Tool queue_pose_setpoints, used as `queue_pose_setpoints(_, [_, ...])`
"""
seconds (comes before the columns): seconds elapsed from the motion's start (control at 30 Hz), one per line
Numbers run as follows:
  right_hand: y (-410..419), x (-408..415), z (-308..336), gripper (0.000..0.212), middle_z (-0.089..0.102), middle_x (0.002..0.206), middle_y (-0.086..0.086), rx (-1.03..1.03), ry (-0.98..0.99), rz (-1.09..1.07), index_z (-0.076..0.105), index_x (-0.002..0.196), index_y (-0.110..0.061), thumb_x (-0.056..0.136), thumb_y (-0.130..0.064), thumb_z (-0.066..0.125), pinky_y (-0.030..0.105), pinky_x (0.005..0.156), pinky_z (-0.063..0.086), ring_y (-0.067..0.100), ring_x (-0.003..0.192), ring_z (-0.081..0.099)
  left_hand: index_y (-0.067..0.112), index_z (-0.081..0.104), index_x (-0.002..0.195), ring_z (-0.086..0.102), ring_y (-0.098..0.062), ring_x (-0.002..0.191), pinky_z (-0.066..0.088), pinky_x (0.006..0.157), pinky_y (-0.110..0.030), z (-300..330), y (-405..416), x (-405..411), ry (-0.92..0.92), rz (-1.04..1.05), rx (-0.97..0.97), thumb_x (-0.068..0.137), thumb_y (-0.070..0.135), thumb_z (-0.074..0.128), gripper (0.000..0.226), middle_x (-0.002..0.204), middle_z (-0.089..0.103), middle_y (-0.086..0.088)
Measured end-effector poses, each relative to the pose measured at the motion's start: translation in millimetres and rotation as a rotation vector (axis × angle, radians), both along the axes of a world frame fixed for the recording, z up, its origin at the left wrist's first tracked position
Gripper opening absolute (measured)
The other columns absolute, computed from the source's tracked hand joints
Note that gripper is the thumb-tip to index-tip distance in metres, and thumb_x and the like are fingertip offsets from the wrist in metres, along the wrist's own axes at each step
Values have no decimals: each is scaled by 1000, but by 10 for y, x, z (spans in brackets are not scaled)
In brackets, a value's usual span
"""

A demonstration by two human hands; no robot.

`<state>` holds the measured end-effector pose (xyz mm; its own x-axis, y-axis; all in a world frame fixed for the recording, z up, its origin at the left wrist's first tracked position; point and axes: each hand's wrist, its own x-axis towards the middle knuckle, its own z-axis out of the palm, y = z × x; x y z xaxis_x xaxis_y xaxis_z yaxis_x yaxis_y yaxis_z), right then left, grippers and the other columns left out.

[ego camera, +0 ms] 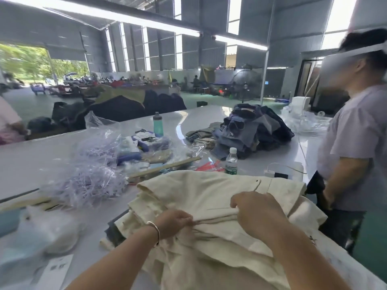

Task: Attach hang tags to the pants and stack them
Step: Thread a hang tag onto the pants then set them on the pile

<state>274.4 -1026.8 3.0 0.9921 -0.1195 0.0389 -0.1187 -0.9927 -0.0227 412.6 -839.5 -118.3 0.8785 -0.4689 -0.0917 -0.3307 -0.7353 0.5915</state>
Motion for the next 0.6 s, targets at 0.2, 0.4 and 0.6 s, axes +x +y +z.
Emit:
queue_pose_setpoints(0.2, [1417, -4, 137, 24, 67, 108, -9, 269, -232, 383, 61, 111, -31, 90, -31, 50, 29, 87, 45, 16, 103, 60, 24, 74, 105, 58, 15, 81, 41, 74, -3, 216, 1501, -839, -67, 194, -141, 92, 26, 64, 17, 95, 68, 18])
queue_pose_setpoints(0.4, [3509, -136, 2, 14, 68, 94, -9, 443, -183, 848, 65, 95, -25, 89, -28, 54, 27, 74, 47, 13, 90, 61, 17, 75, 101, 64, -3, 87, 44, 77, -10, 365, 3885, -2088, -204, 713, -78, 90, 17, 66, 14, 96, 71, 8])
queue_pose_setpoints(0.6, [5815, -703, -161, 13, 65, 74, -5, 621, -129, 1103, 60, 73, -17, 82, -27, 62, 32, 65, 48, 14, 70, 57, 20, 73, 86, 63, -11, 84, 44, 75, -13, 491, 6075, -3508, -321, 1193, -6, 86, 10, 69, 11, 86, 69, 9])
